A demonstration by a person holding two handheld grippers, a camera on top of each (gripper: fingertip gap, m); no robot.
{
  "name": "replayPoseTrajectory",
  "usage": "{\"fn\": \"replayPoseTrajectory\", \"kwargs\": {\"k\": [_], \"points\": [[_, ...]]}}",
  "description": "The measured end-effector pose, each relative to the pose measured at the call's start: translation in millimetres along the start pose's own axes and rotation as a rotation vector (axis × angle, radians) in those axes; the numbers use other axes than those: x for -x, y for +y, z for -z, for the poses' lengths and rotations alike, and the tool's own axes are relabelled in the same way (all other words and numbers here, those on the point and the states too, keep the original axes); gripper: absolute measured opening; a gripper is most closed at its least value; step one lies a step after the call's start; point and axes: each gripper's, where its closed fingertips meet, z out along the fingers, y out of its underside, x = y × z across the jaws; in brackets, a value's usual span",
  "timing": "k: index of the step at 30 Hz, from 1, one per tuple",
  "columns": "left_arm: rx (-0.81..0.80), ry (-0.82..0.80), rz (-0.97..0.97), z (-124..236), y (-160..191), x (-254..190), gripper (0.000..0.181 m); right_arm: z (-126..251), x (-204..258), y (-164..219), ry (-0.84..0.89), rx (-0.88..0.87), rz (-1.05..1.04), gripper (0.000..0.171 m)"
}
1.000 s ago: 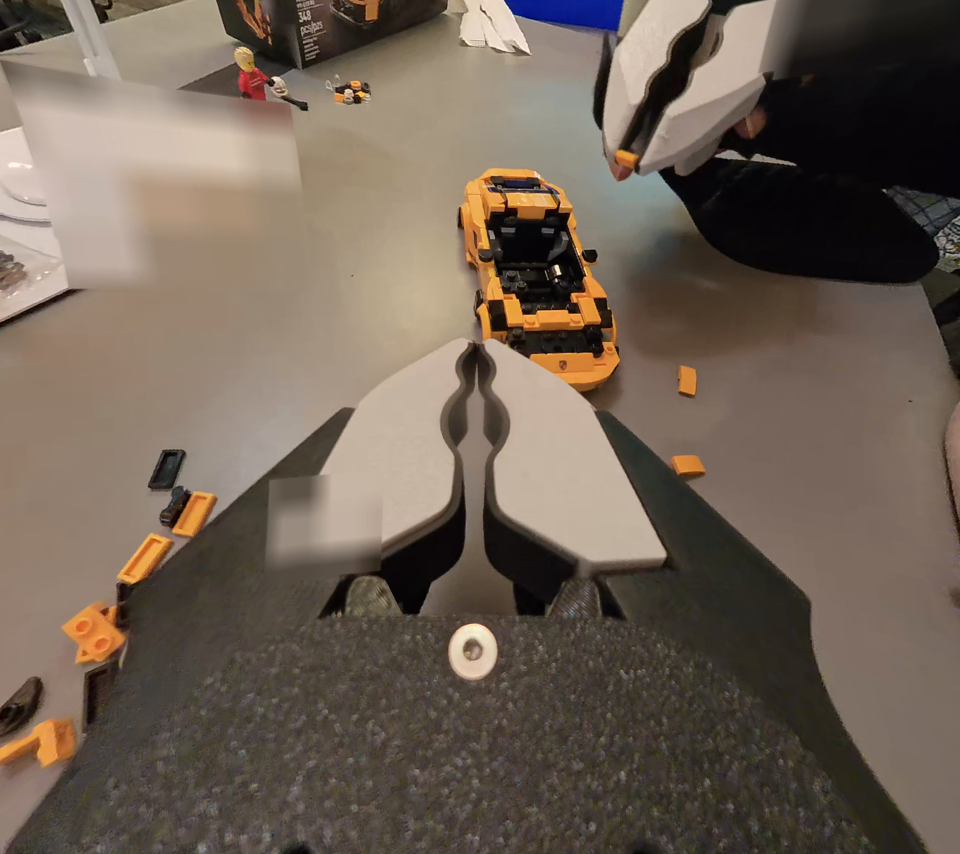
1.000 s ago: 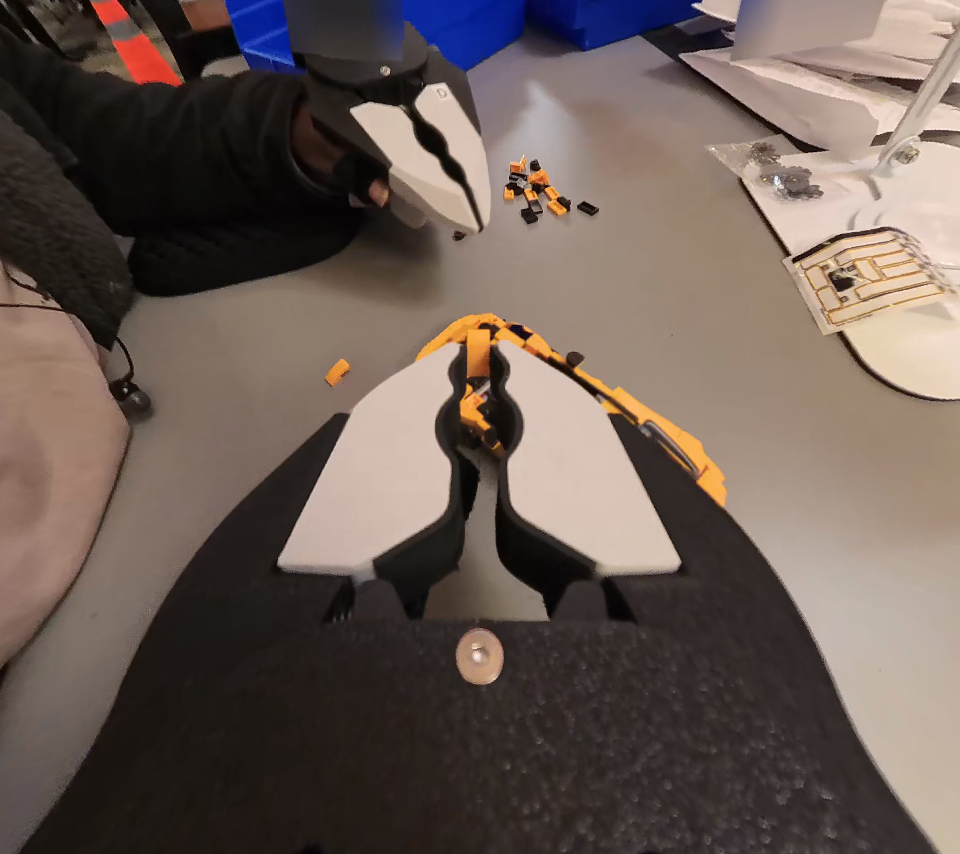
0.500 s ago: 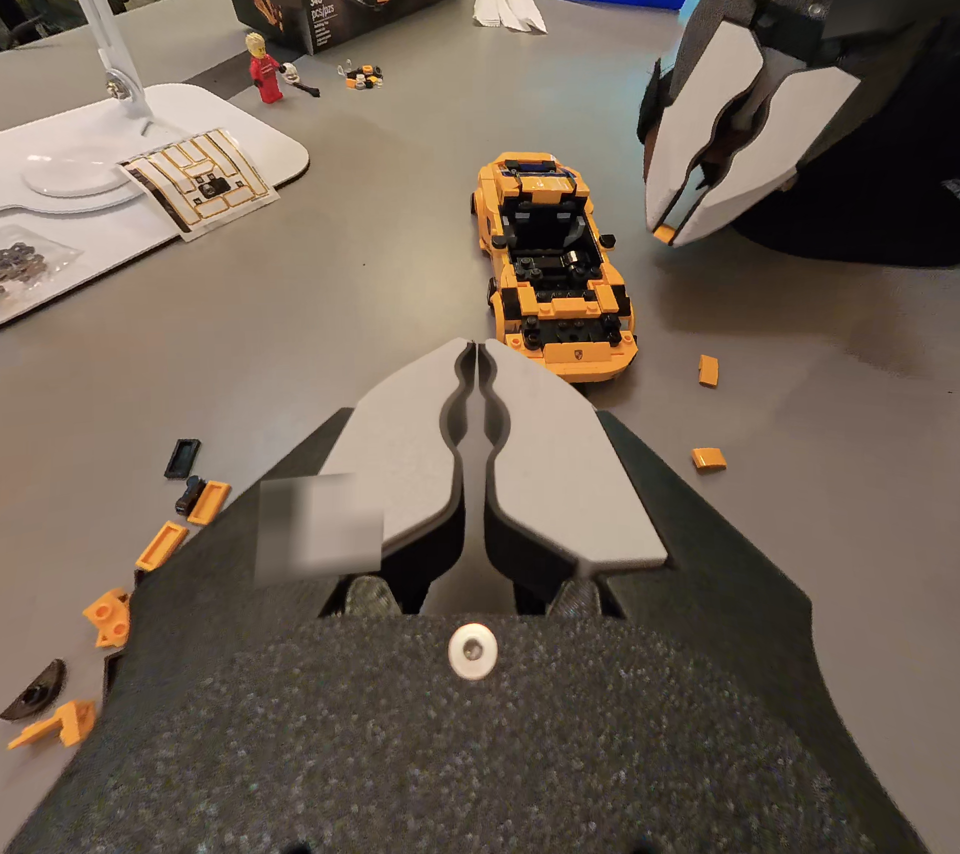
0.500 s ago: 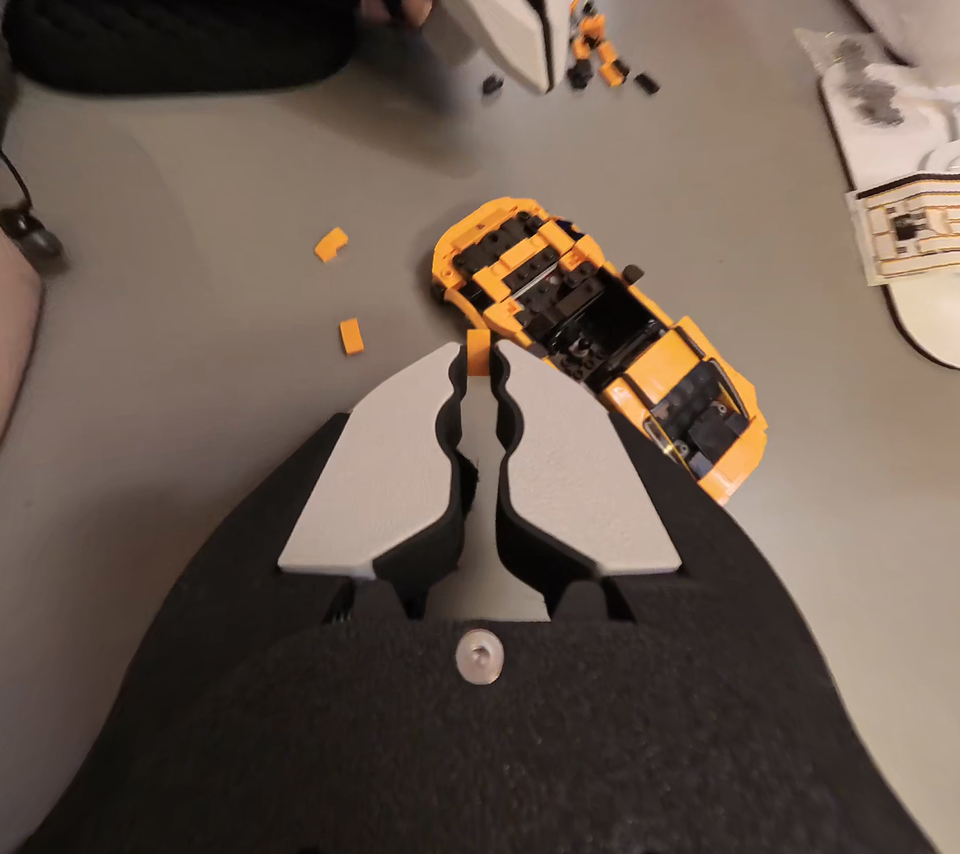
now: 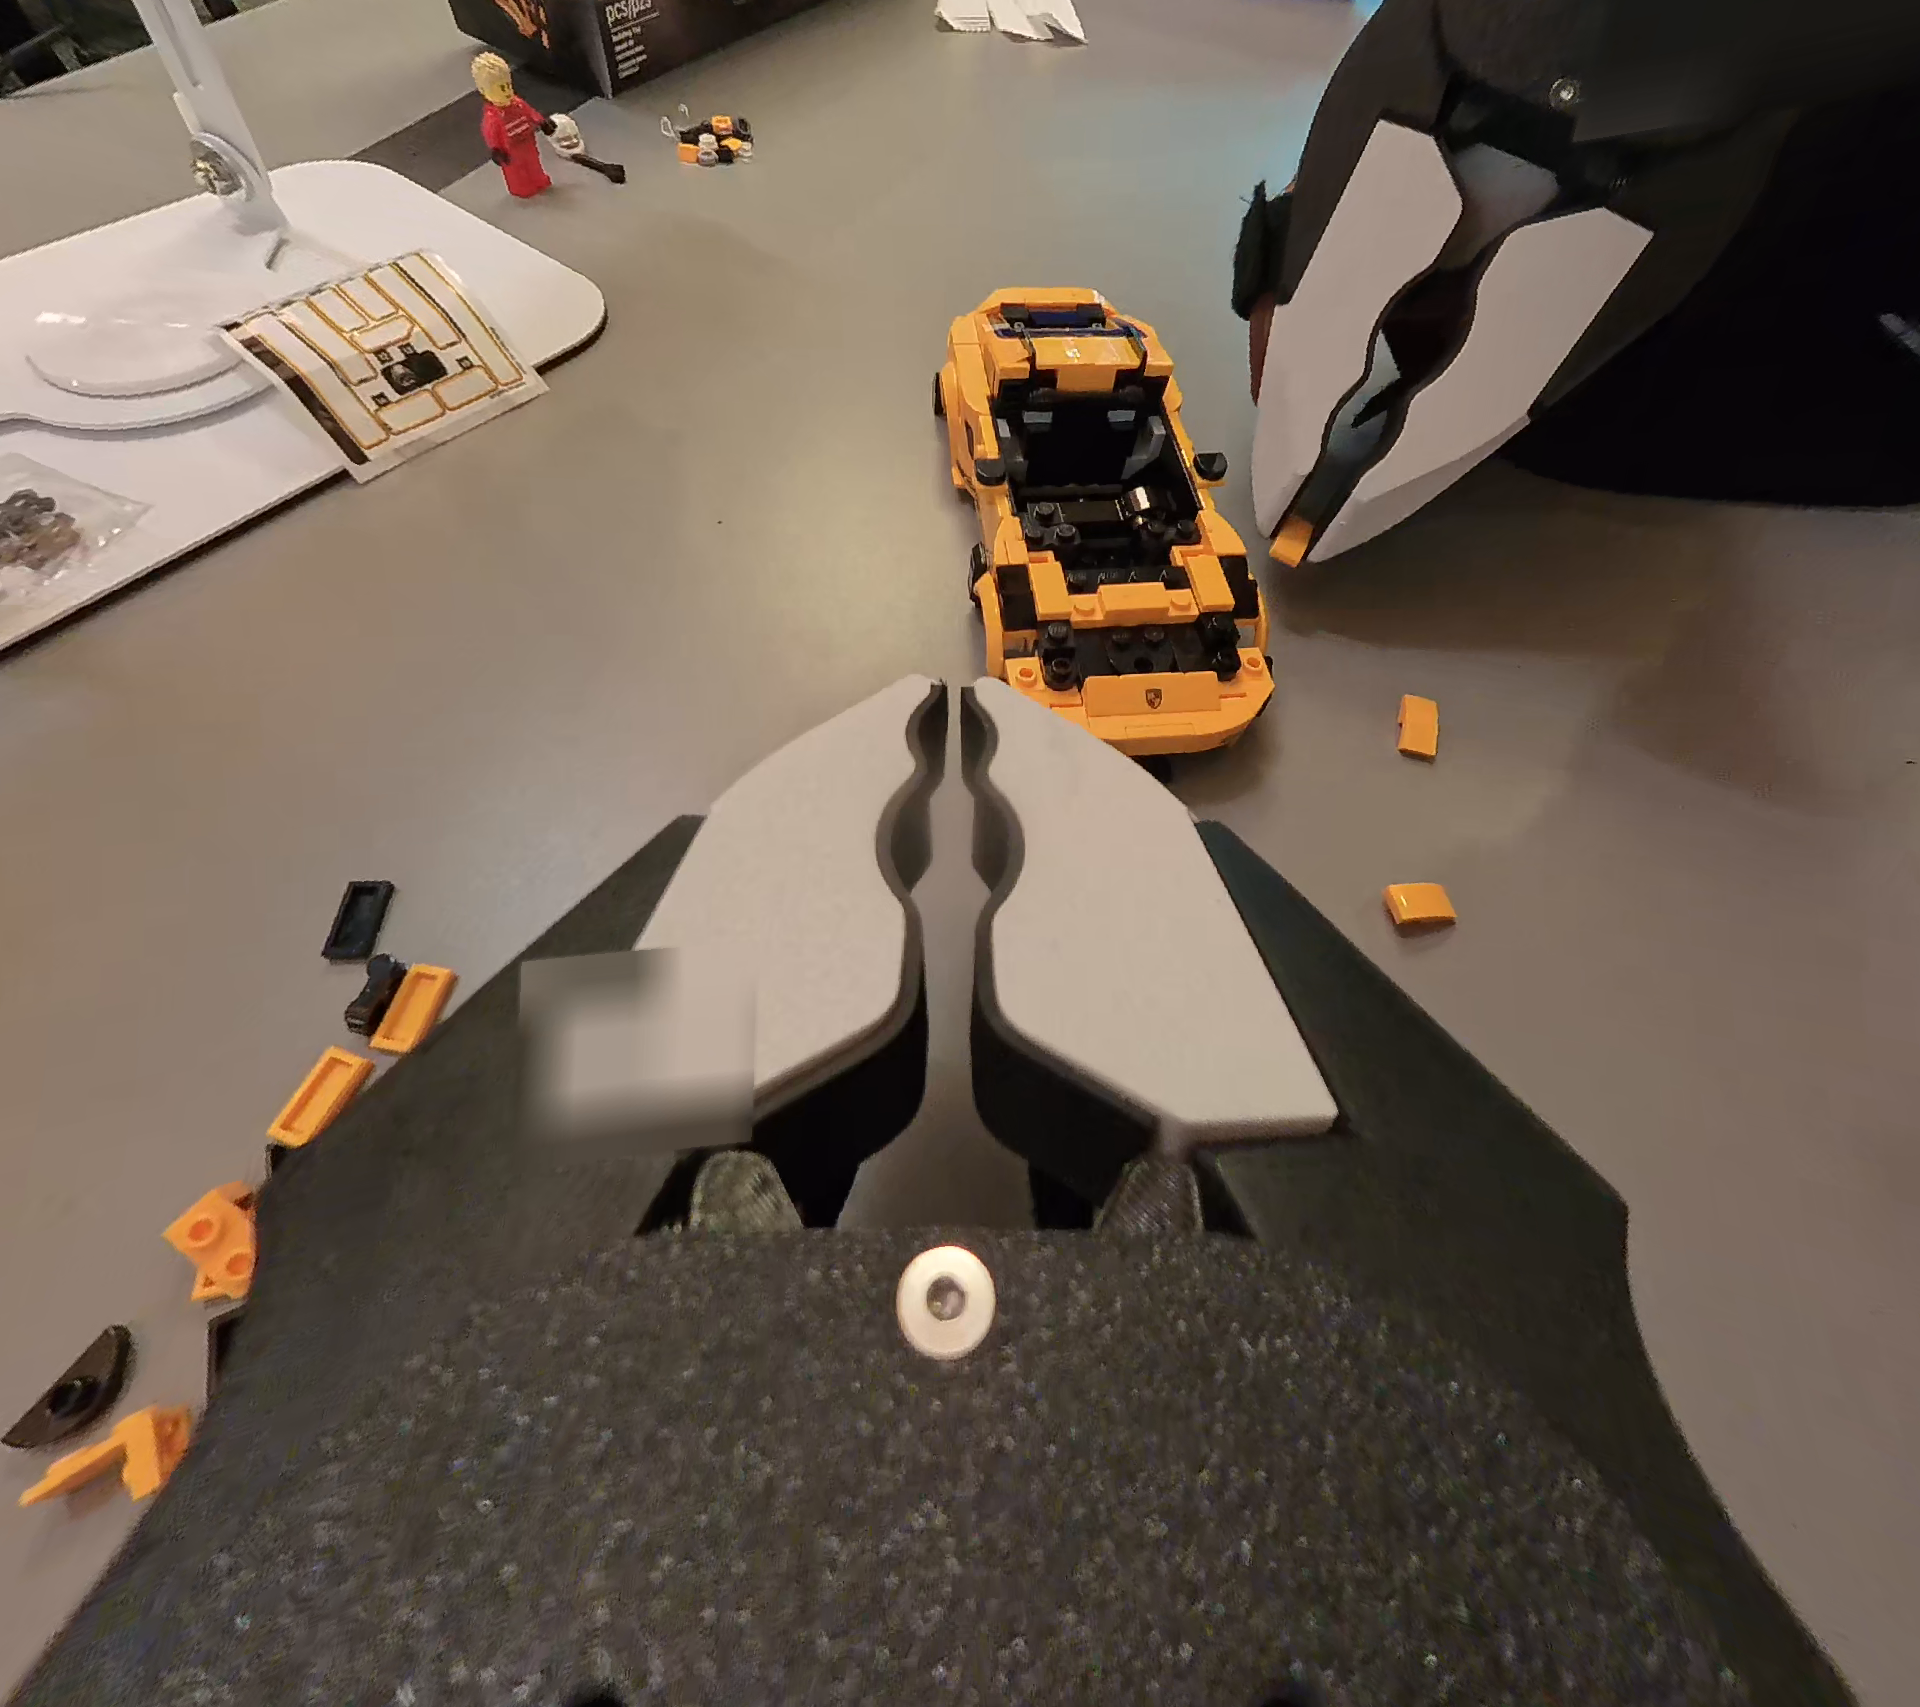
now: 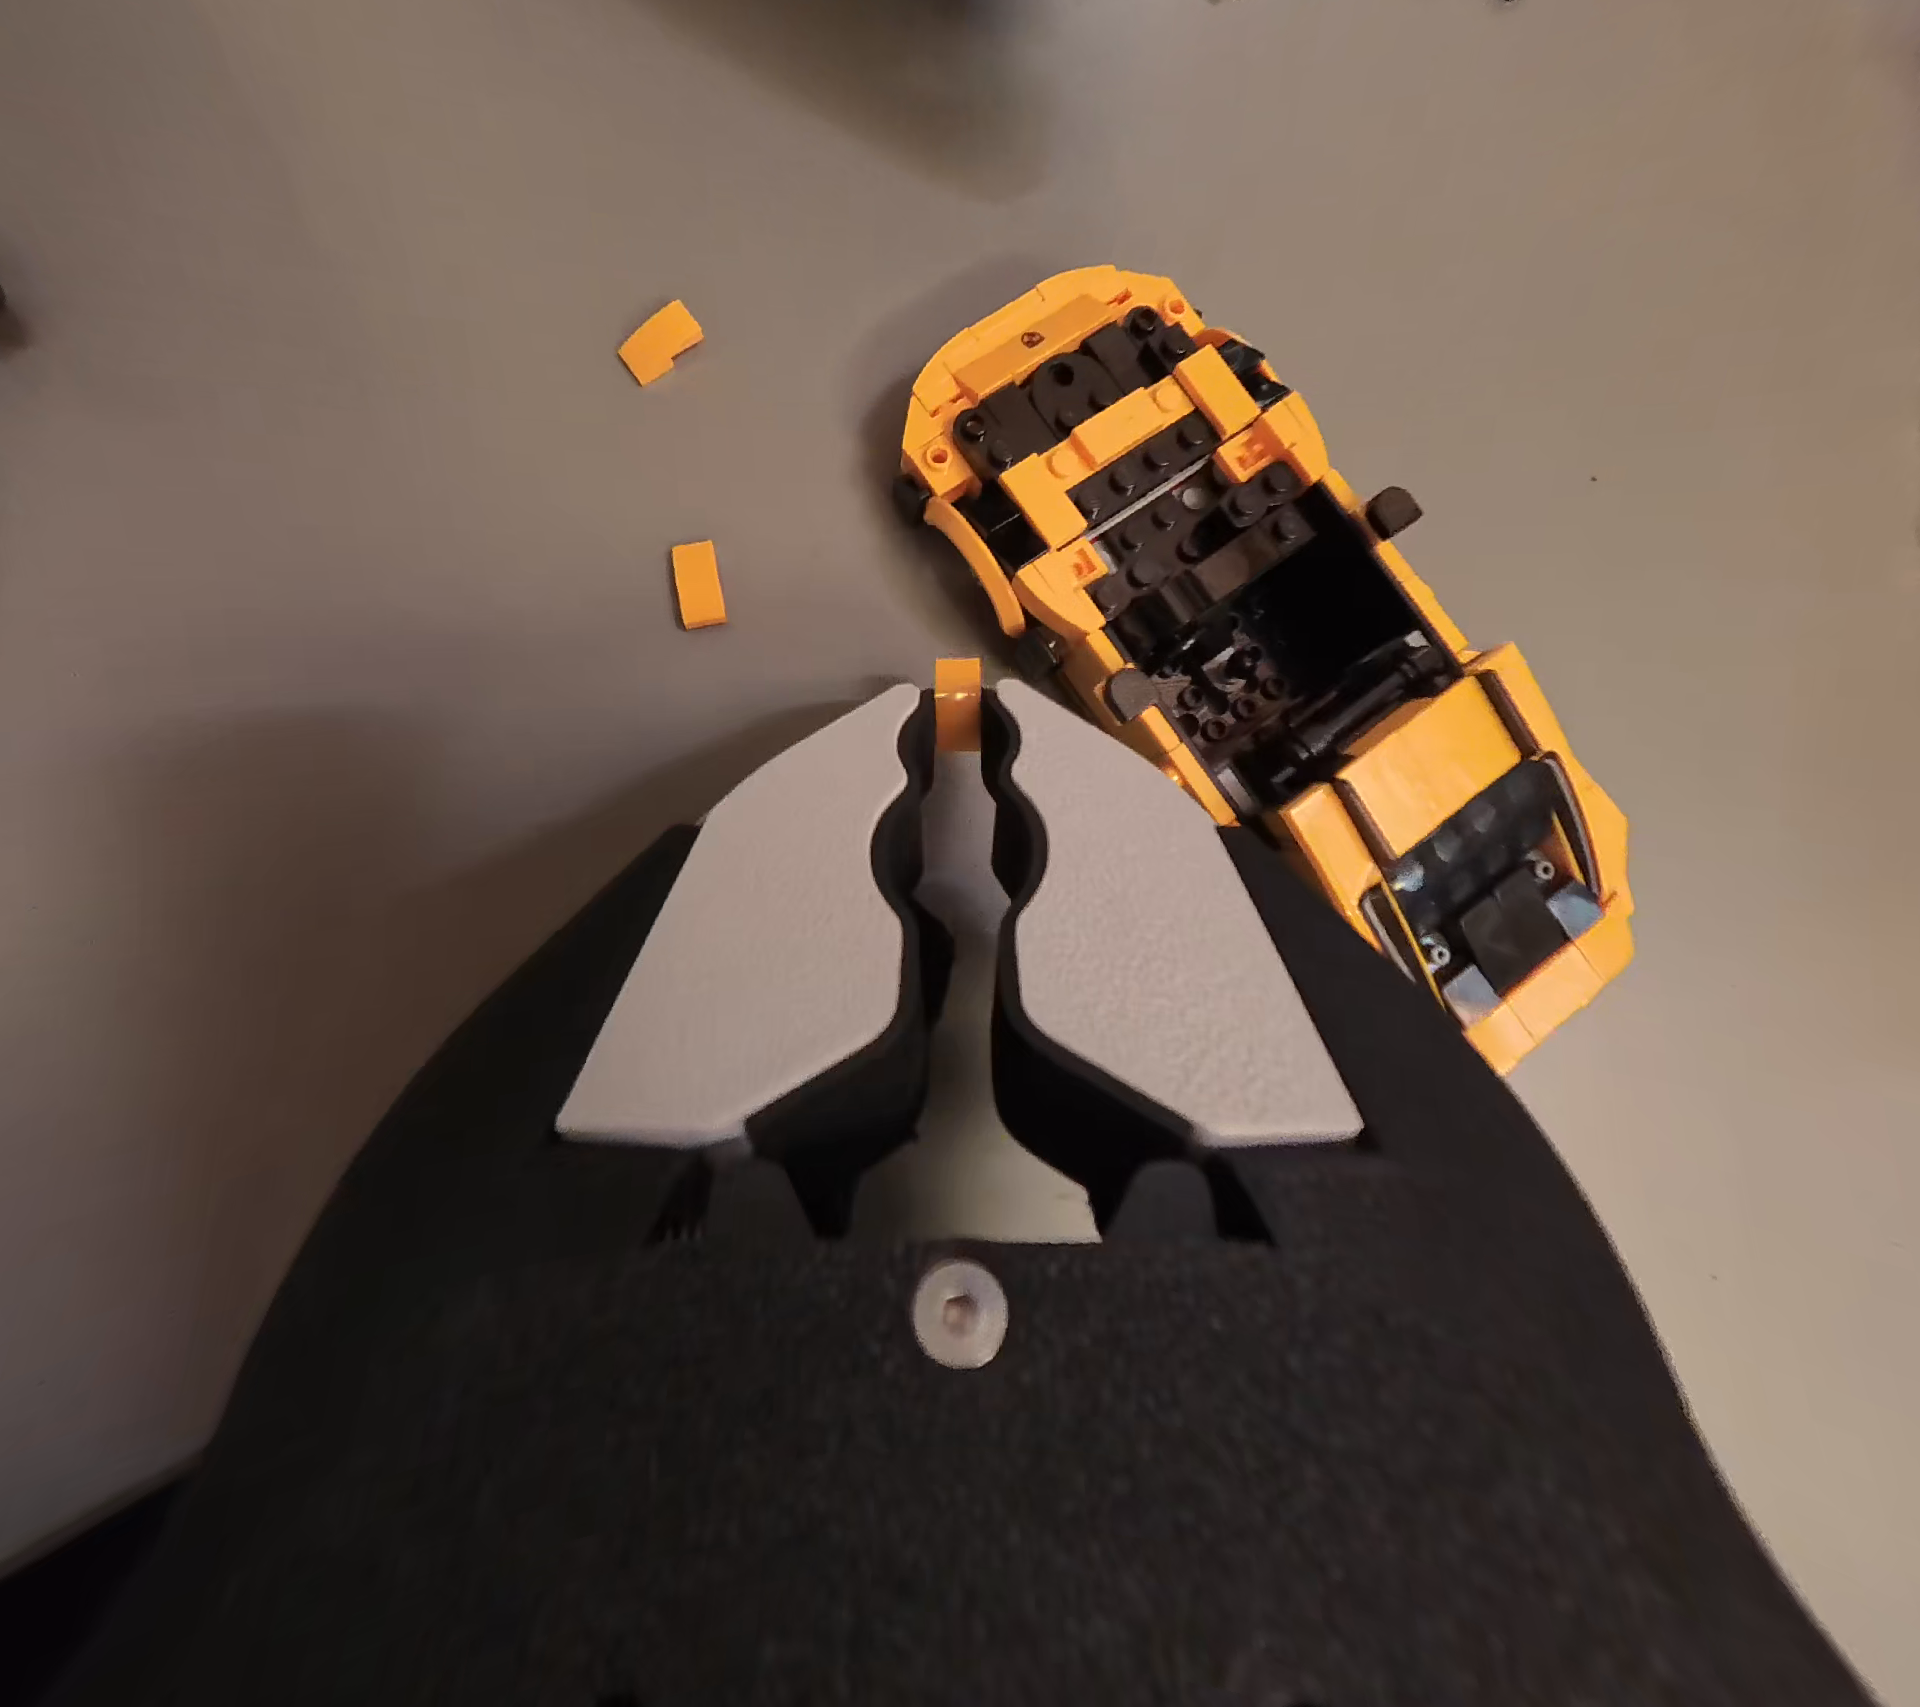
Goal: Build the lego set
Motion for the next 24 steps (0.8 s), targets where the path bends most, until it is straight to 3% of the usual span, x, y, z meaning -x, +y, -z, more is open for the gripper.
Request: {"fn": "replayPoseTrajectory", "kwargs": {"k": [24], "points": [[0.019, 0.01, 0.008, -2.1, 4.5, -0.1, 0.003, -8.2, 0.2, 8.1, -0.048, 0.056, 0.0, 0.008]]}}
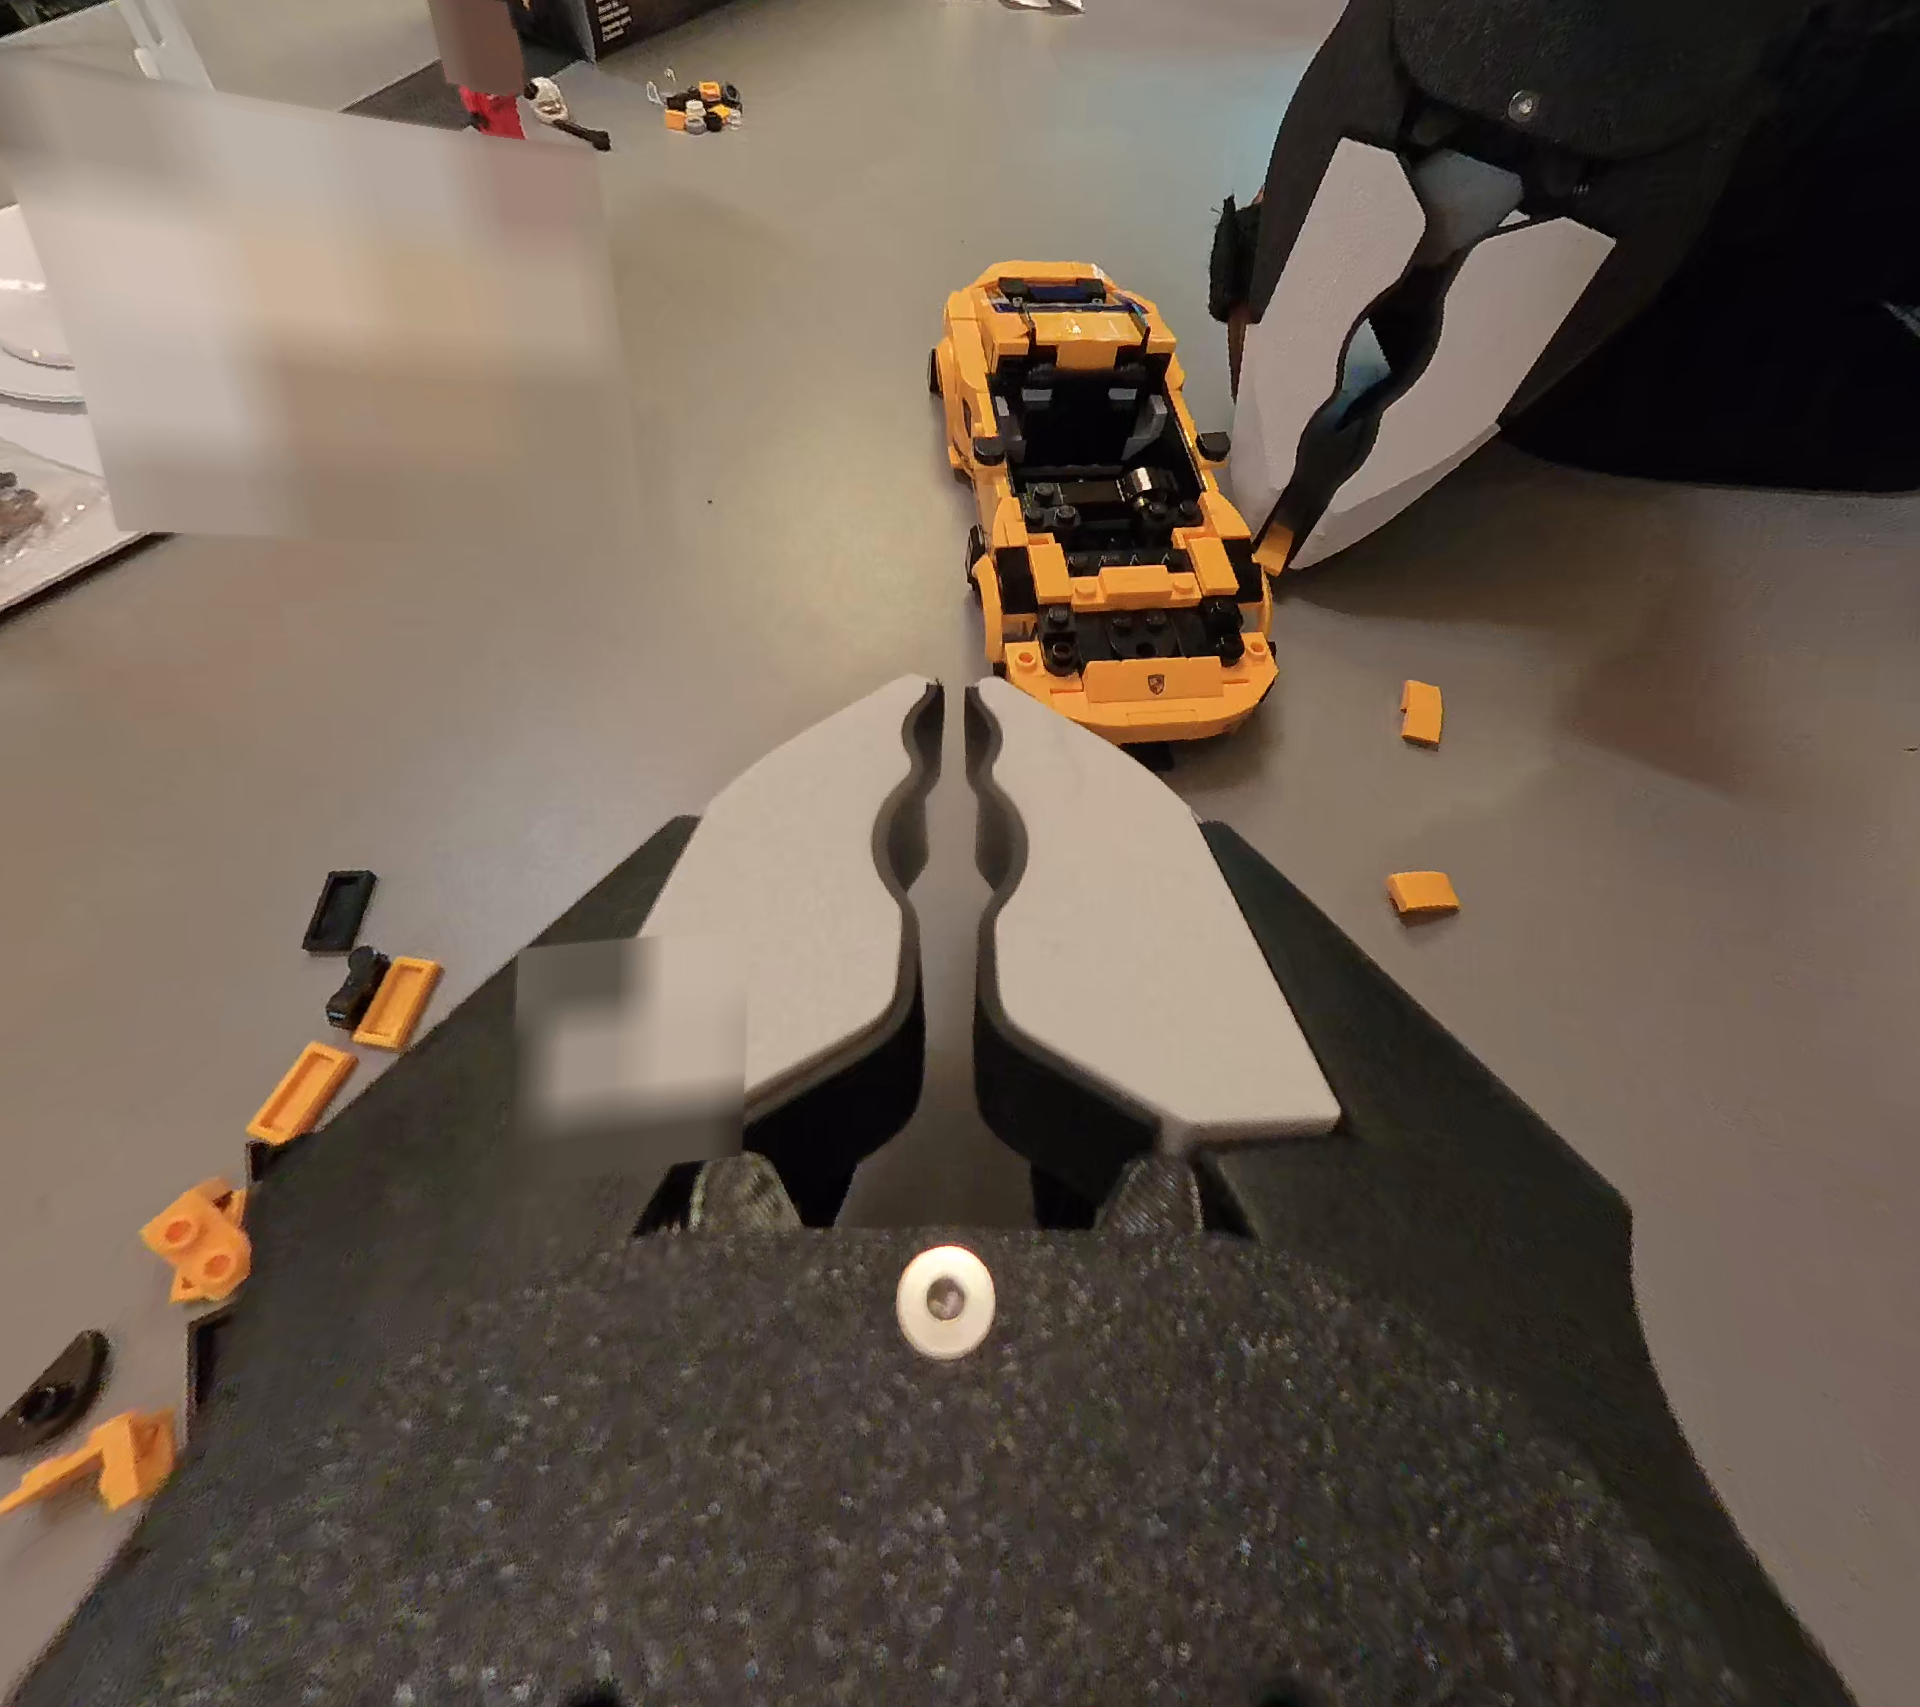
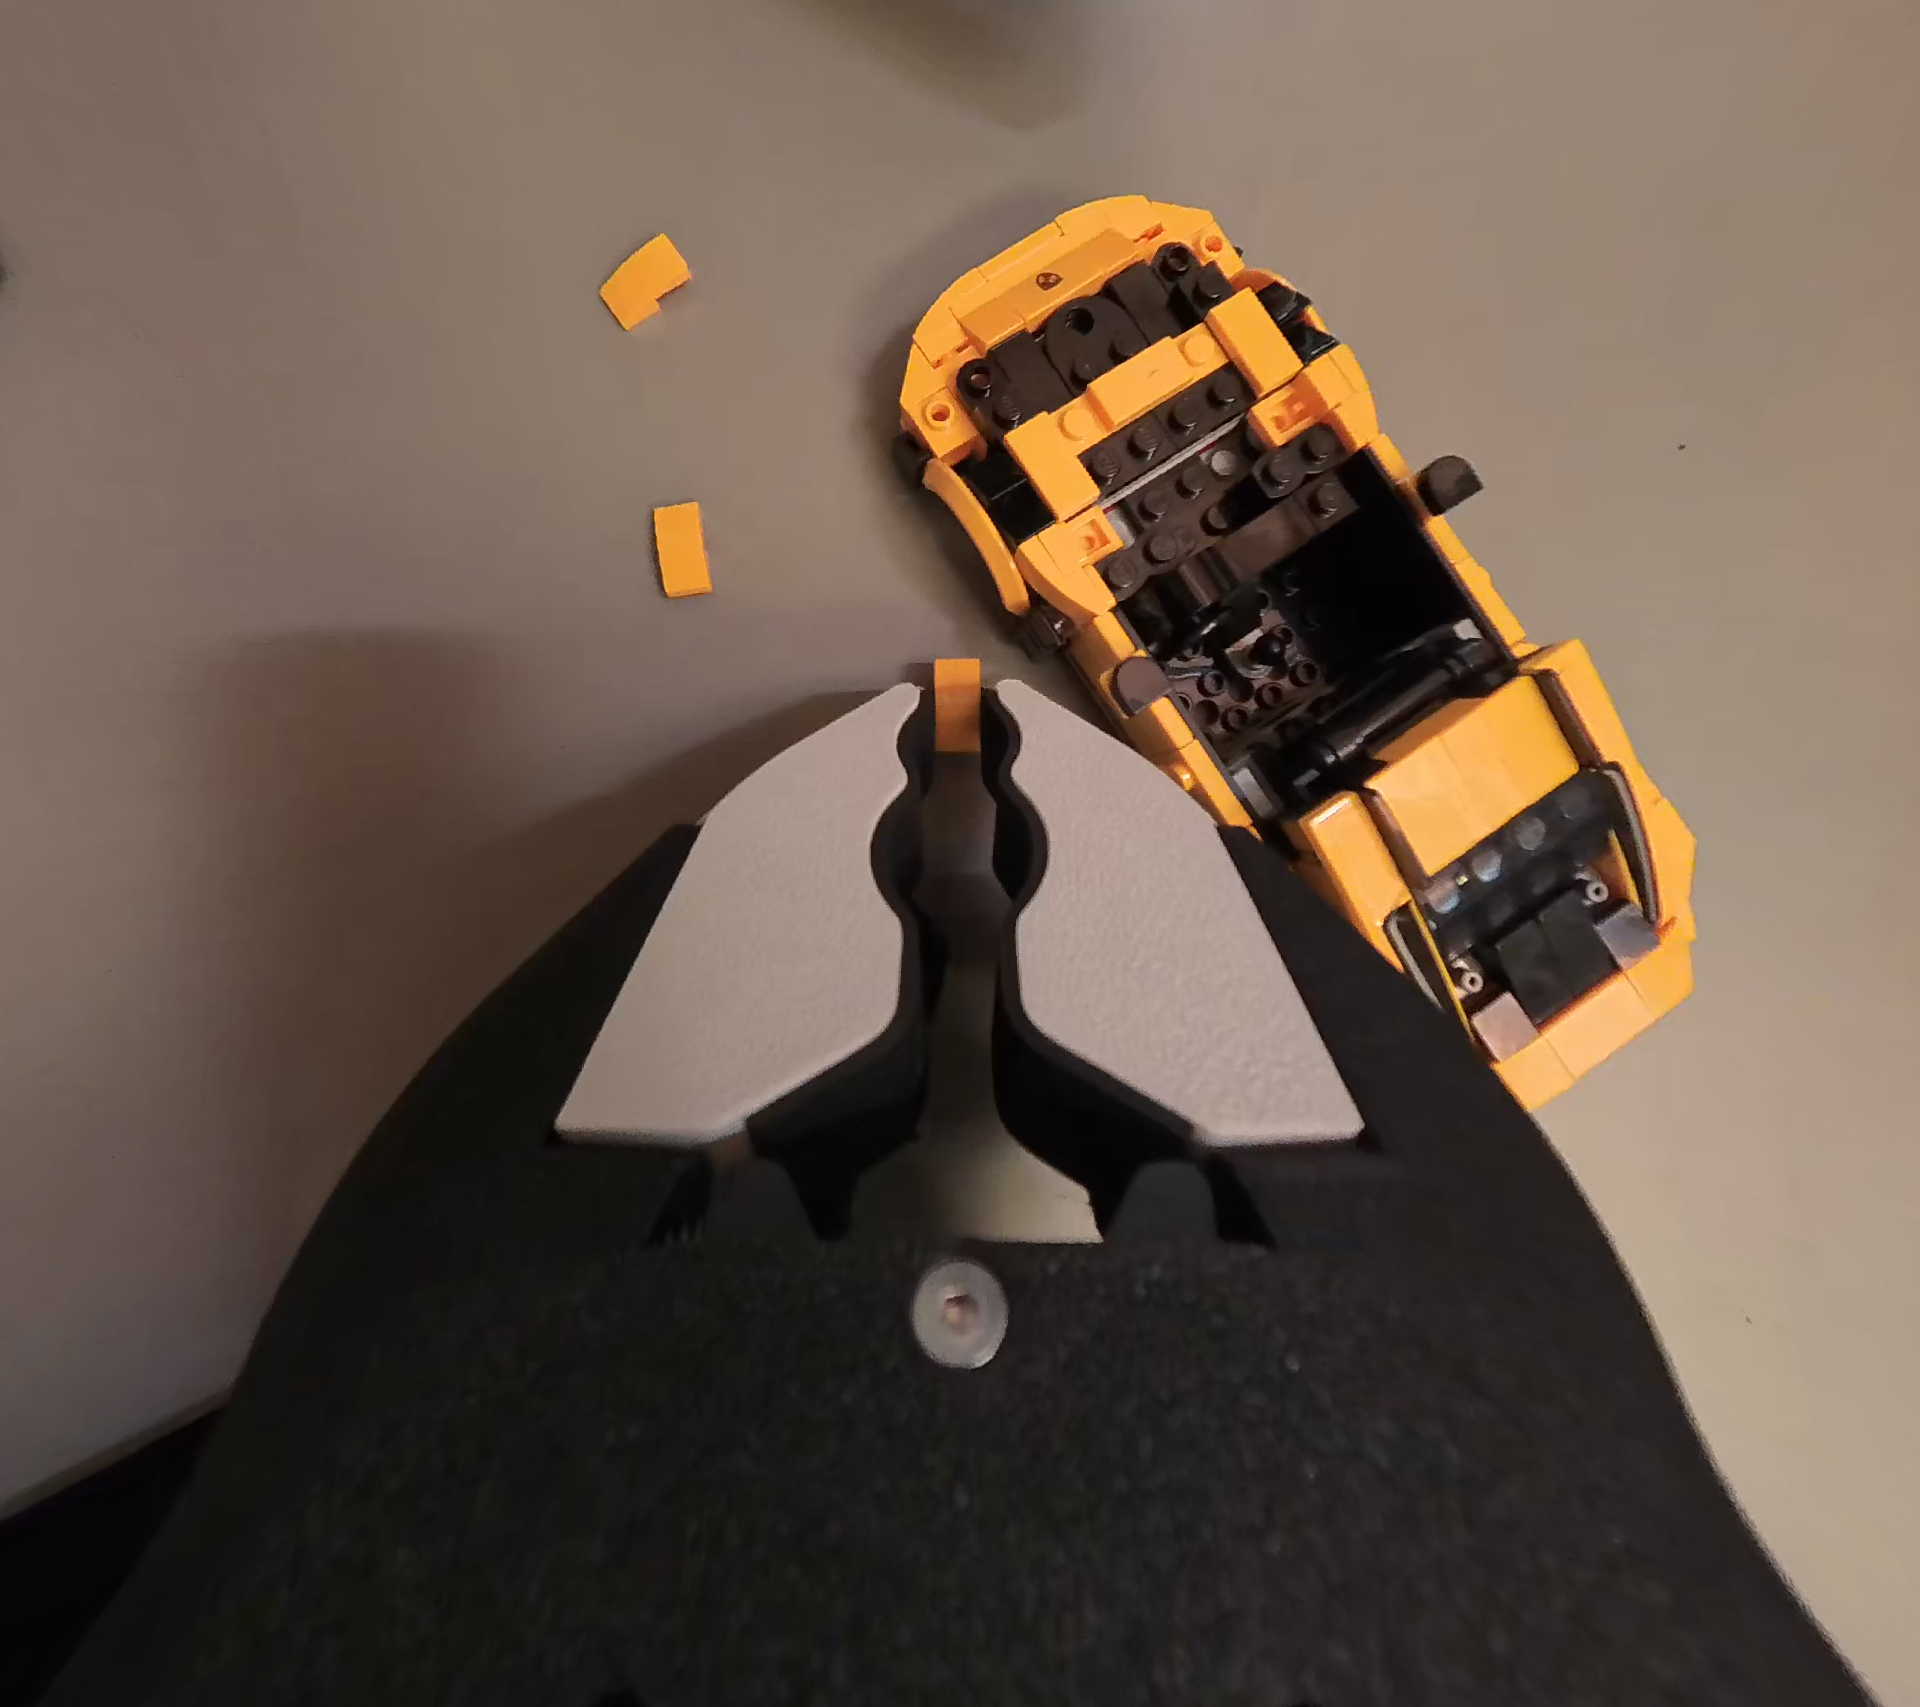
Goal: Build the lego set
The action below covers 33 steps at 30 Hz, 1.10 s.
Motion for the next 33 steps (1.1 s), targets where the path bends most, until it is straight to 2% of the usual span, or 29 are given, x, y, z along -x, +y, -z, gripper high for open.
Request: {"fn": "replayPoseTrajectory", "kwargs": {"k": [18, 27, 33], "points": [[0.053, 0.02, -0.009, -7, 10, -1, 0.006, 0, 4, -2, -0.039, -0.097, 0.026, 0.016], [0.07, 0.061, 0.015, -9, 12, -3, 0.007, 1, 6, 7, -0.016, -0.026, 0.092, 0.023], [0.076, 0.071, 0.011, -9, 13, -4, 0.008, 3, 9, 9, -0.046, -0.008, 0.053, 0.036]]}}
